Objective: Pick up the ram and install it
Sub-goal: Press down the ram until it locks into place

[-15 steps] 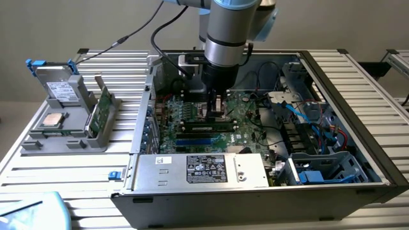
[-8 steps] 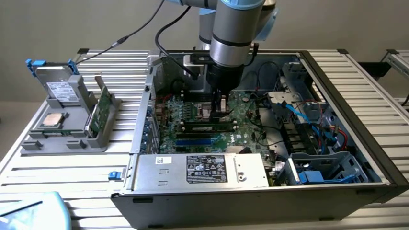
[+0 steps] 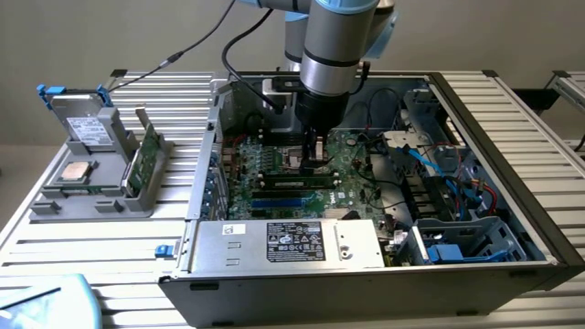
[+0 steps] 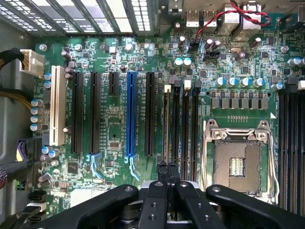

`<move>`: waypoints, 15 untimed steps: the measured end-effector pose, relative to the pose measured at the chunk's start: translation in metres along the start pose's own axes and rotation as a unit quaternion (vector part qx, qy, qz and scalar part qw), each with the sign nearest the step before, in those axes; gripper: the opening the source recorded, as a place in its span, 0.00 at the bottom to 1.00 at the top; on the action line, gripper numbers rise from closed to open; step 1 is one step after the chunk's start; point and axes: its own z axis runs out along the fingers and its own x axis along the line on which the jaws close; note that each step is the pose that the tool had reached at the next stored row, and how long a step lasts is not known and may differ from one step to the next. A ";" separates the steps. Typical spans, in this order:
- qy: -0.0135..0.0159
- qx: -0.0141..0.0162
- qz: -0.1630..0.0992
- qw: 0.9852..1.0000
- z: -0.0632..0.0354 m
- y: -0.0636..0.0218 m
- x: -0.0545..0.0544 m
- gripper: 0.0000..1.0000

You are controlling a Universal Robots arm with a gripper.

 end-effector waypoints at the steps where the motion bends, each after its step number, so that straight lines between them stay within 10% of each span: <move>1: 0.000 0.000 0.000 1.000 0.0000 0.0000 0.000 0.11; 15: -0.005 -0.002 0.050 0.999 0.0000 0.0000 0.000 0.11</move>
